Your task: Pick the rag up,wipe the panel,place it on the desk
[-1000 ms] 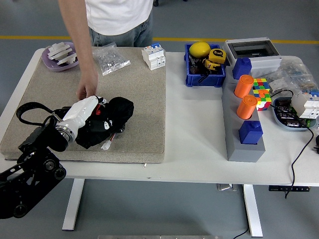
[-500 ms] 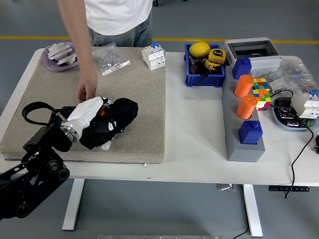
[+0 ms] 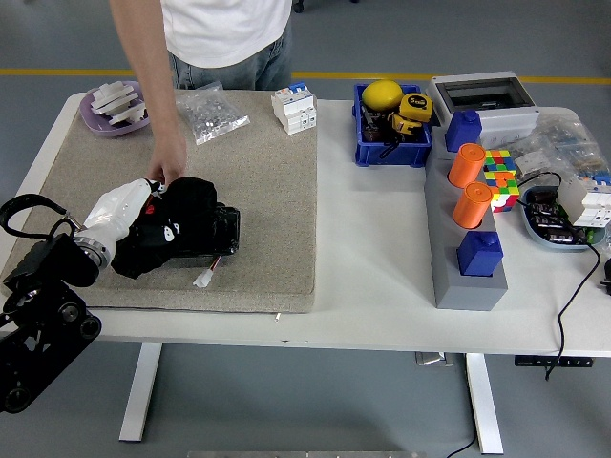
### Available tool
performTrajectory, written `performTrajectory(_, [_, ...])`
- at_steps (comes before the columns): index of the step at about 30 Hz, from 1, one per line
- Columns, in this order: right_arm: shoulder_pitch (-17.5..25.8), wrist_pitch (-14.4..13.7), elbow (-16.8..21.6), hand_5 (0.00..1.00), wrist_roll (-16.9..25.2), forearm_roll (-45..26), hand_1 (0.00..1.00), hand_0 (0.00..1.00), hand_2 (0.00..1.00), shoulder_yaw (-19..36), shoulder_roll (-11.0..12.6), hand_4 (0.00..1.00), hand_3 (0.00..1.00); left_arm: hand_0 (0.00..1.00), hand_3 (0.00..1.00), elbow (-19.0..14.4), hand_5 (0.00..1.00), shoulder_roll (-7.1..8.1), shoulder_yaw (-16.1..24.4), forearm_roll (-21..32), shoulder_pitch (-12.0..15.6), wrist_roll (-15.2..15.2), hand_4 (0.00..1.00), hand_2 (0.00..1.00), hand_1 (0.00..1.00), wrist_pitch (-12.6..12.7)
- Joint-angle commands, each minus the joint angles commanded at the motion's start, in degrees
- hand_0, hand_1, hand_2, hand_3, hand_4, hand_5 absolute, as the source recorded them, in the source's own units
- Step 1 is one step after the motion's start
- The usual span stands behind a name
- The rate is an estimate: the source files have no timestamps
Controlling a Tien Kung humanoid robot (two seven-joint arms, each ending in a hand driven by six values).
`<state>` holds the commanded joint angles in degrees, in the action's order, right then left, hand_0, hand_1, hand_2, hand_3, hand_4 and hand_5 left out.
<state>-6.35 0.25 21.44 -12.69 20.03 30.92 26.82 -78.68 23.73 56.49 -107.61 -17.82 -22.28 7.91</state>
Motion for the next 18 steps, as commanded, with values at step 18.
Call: performTrajectory(18, [0.47, 0.09, -0.02, 0.619, -0.05, 0.23, 0.588, 0.744, 0.639, 0.25, 0.04, 0.998, 0.615, 0.205, 0.52, 1.47, 0.002, 2.32, 8.49, -1.18, 5.35, -0.08, 0.256, 0.538, 0.118, -0.09])
